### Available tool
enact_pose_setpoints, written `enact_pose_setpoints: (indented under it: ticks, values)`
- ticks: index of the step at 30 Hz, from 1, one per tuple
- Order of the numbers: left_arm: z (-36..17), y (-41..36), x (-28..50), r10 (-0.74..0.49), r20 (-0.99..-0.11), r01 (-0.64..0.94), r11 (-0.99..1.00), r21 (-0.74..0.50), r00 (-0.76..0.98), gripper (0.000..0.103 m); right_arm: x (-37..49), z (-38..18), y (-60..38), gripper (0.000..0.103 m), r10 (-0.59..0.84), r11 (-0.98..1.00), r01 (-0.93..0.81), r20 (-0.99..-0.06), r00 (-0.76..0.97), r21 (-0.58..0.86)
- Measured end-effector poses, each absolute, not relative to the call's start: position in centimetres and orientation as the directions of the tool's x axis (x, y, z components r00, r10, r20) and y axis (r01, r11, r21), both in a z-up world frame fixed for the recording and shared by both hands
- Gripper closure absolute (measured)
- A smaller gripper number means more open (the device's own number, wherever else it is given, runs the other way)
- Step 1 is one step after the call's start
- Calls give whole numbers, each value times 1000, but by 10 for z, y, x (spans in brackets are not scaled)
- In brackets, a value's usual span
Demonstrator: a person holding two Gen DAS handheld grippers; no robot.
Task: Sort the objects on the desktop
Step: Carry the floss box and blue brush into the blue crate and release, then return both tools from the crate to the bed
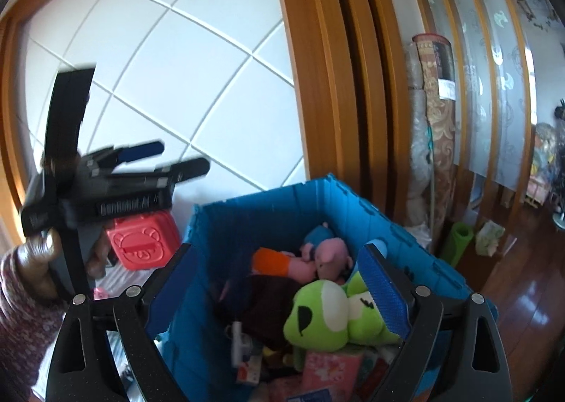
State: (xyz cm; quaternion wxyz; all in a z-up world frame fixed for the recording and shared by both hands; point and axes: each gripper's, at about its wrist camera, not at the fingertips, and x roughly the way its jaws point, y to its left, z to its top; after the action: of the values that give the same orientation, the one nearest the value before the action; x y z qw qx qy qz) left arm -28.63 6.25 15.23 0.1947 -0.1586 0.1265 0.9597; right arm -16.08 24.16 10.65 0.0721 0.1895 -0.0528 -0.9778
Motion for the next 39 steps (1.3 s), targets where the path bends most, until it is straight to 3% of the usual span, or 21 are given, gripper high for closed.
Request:
enact_pose_setpoints:
  ticks: [11,23,33,39]
  values:
    - [78,-53,-165,196,-276,-250,-953,174,-941,15,-82,81,164,4,-85,-996,78,-275,-958,34]
    - [13,-192,-53,-57,-326,-26,-970,243,-944,14,-11,33,35,1,-134,-991,125,-336,-932,49]
    - [-3,-218,-10,-238,-314,141,-943,300,-919,14,18,20,-6,1,-204,-978,209,-348,-915,22]
    - [-18,-195,-11,-256,-359,164,-950,267,-898,14,32,7,4,1,-216,-971,238,-399,-891,-6]
